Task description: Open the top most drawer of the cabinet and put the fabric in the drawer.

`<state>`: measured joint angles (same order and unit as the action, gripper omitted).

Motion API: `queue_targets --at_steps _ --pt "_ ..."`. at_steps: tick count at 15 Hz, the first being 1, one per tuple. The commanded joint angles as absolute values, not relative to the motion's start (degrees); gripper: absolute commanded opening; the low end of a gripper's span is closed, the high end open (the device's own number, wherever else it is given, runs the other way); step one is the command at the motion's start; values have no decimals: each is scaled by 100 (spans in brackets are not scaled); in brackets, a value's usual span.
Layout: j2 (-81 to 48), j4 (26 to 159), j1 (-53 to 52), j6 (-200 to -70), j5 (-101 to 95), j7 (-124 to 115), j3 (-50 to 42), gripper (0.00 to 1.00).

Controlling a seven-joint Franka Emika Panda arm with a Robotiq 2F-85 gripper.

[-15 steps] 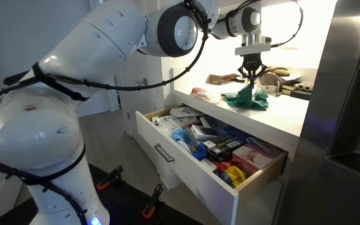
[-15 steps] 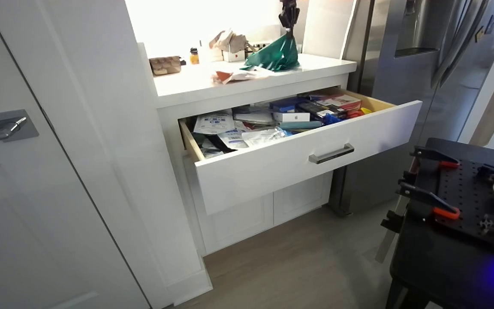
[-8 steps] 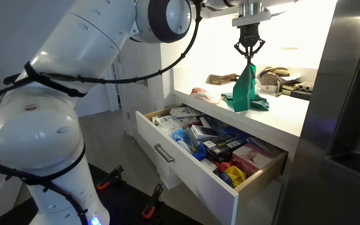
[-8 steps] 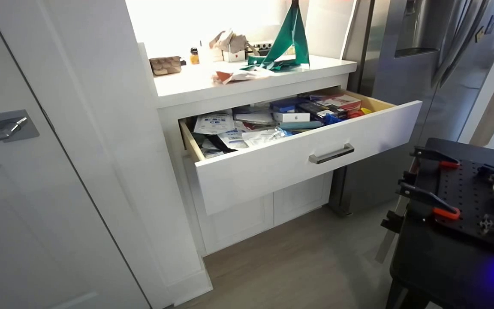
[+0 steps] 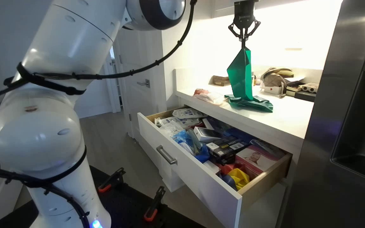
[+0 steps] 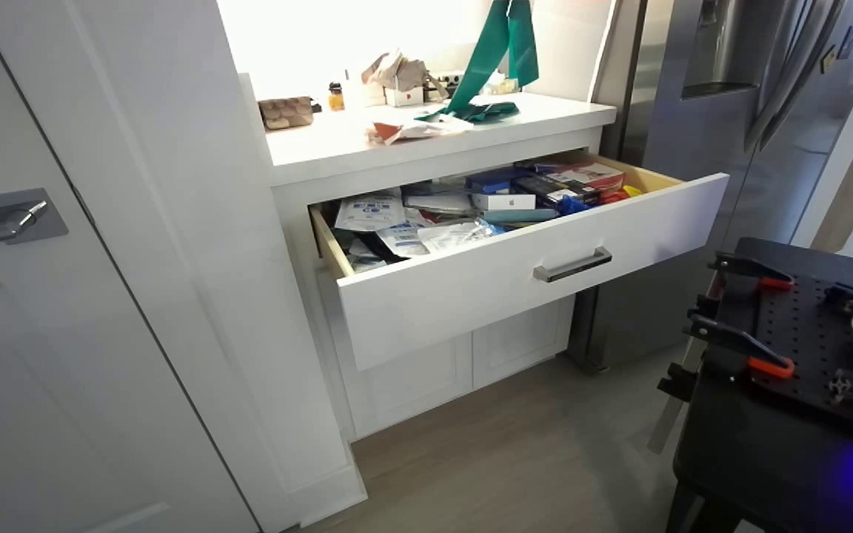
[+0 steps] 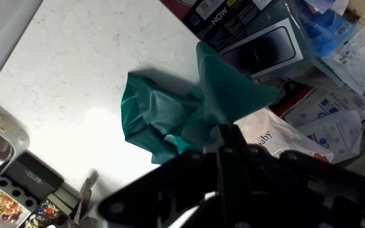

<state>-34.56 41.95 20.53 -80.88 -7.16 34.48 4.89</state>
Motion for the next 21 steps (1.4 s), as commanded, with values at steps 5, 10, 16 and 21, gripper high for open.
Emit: queue_targets --at_steps 5,10,16,21 --pt "-2723 4375 2119 -7591 -415 3876 617 0" --pt "-2415 4372 1734 -7313 -502 3387 639 0" --pt "-2099 4259 1087 -6928 -598 2629 673 0" --pt "-1818 4355 788 -6532 -557 2402 675 0"
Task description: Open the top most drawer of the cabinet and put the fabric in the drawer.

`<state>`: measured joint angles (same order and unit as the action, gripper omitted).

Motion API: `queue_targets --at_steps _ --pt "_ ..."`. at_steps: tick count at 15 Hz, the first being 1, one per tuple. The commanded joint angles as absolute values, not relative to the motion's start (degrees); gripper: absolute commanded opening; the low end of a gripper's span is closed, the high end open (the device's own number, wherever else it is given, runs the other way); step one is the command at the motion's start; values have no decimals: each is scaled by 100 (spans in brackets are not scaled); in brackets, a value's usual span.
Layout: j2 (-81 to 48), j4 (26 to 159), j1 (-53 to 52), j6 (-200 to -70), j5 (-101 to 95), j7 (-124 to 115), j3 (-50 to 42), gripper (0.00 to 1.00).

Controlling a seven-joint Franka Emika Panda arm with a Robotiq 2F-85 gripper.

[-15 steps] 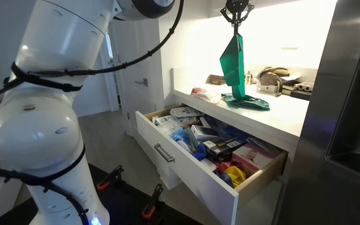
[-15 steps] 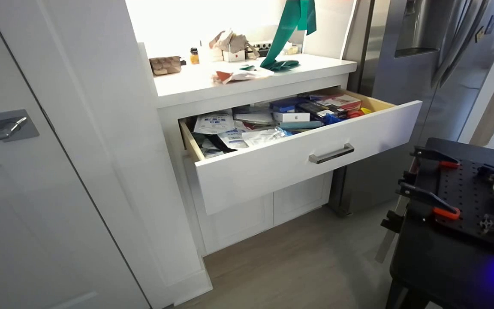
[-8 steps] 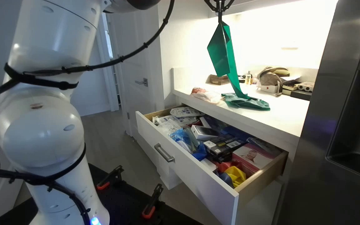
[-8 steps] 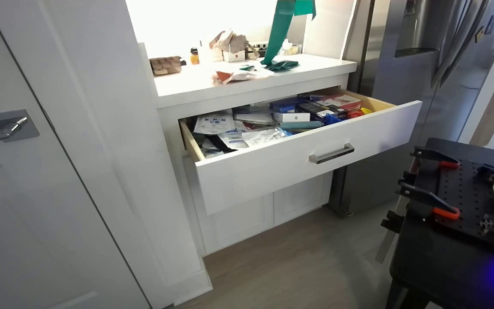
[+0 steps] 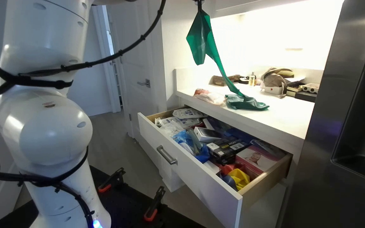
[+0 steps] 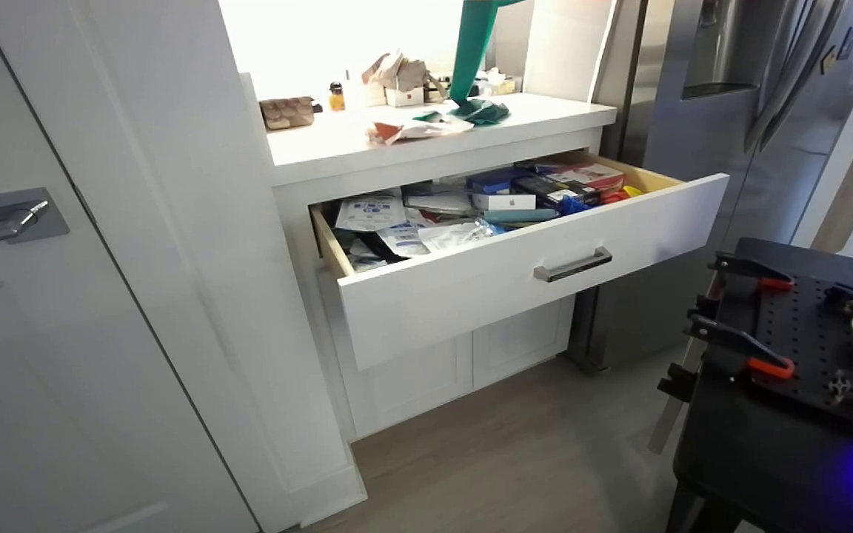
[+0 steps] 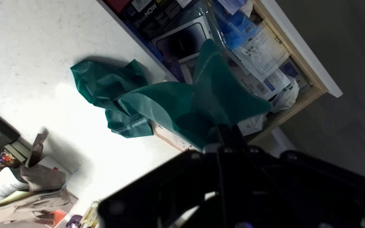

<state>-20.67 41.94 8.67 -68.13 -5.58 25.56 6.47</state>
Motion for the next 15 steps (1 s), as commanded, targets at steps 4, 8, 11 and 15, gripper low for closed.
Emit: queue_targets --at_steps 4,8,11,15 --pt "-1651 4335 718 -6205 -494 2446 668 0" --pt "-1404 4318 701 -5965 -448 2470 674 0" --pt "-1188 4320 714 -5773 -383 2475 673 0" --pt "-926 4451 837 -5580 86 2437 652 0"
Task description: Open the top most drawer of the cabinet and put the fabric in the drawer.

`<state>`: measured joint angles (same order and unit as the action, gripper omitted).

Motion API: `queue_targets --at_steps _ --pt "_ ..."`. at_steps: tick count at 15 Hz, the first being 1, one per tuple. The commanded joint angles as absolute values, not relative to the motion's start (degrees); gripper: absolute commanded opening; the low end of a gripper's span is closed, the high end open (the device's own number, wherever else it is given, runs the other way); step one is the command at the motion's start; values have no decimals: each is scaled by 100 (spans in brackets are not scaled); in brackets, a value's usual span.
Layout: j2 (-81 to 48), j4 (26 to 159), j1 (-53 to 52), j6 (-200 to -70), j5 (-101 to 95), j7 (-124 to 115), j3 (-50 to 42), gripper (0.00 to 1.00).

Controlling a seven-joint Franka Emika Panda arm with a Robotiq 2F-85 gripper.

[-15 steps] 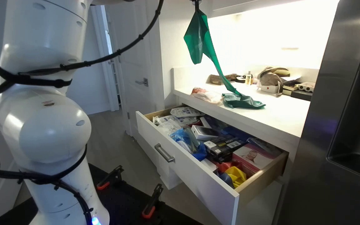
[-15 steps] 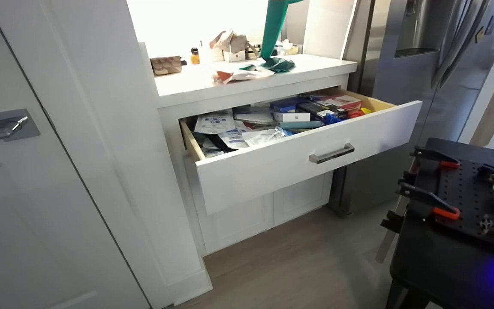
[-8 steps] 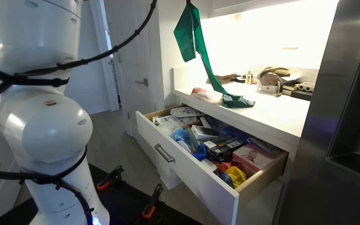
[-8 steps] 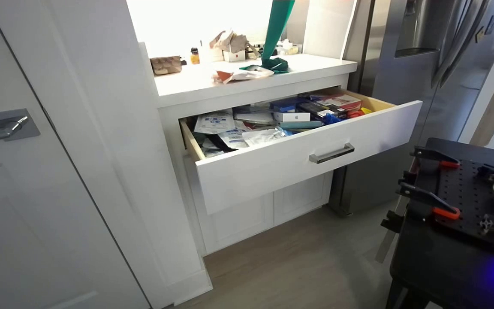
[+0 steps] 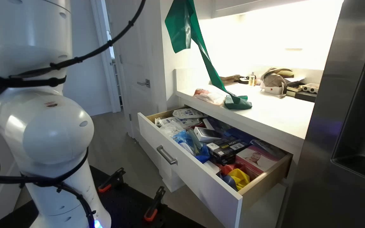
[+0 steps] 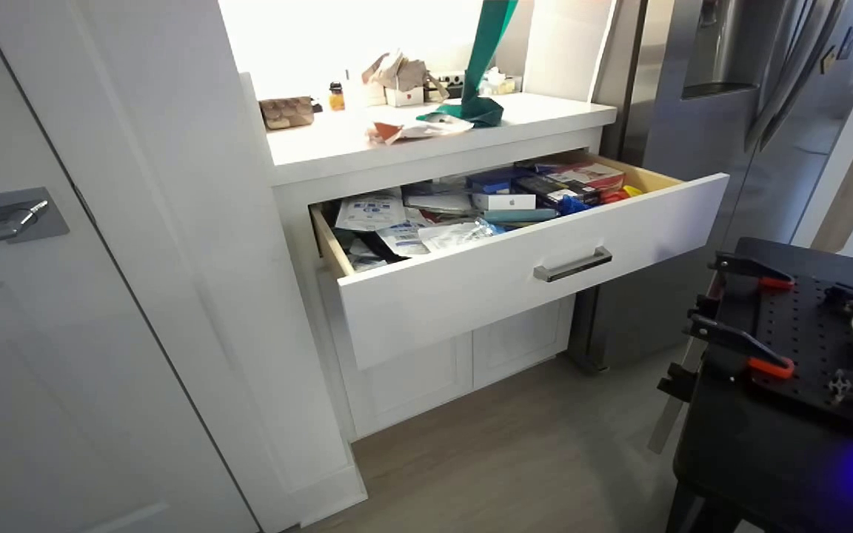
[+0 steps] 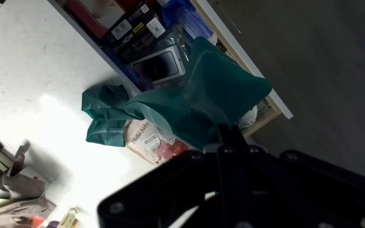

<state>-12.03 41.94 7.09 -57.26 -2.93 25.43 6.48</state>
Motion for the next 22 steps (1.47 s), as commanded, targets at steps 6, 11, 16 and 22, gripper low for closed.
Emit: queue_targets --at_steps 6,11,16,22 --pt "-304 5928 954 -5925 264 2365 574 0" --pt "97 7339 842 -6229 188 2370 666 0" --pt "579 8829 761 -6751 28 2228 732 0" --pt "1197 10725 261 -8037 -621 1621 293 0"
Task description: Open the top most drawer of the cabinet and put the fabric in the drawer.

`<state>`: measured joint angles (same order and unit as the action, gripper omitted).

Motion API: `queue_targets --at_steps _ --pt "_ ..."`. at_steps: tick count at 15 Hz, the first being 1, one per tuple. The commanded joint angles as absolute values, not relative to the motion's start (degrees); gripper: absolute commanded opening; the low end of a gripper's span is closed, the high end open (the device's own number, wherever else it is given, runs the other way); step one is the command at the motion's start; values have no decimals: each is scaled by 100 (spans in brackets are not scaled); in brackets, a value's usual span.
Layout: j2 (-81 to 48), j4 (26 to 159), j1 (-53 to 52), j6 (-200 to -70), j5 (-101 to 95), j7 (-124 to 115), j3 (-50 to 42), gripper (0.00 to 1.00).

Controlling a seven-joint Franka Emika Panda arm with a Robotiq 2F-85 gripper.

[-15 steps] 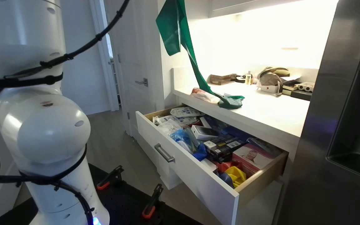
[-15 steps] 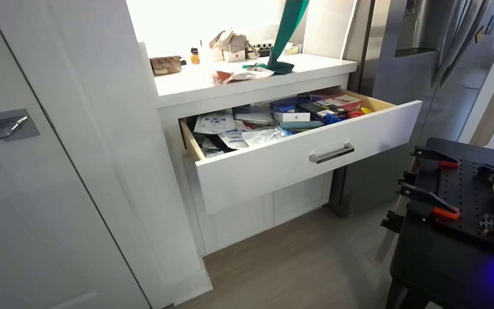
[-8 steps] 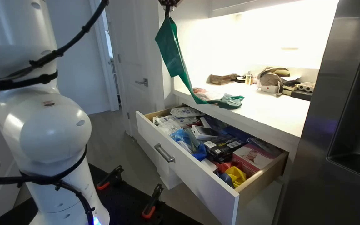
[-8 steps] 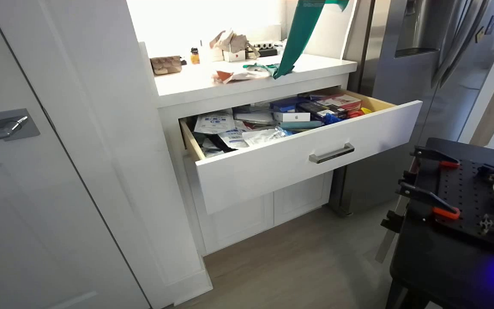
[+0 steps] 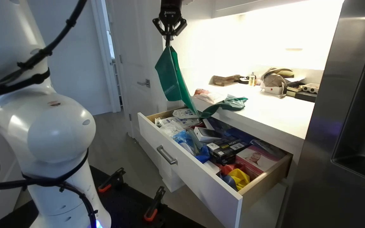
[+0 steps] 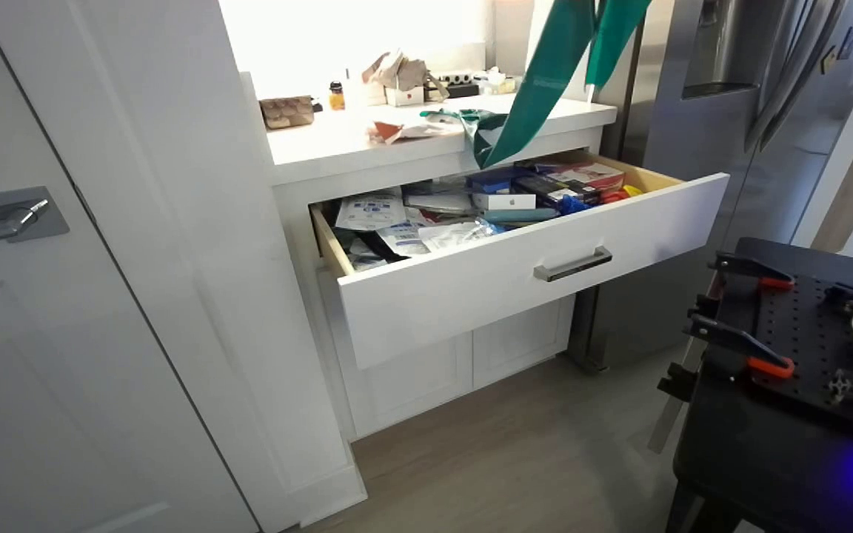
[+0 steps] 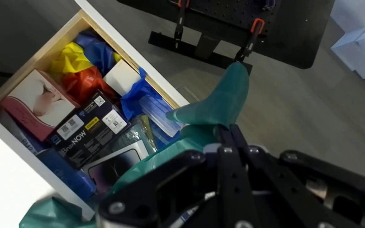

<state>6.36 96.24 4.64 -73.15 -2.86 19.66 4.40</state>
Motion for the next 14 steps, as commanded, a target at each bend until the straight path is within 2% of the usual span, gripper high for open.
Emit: queue_targets --at_steps 1,7,14 --pt "1300 11061 228 -8306 -764 1518 271 0" --pt "1847 13154 207 -10174 -1584 653 182 0" --pt "1798 14402 406 -11712 -2963 -826 217 0"
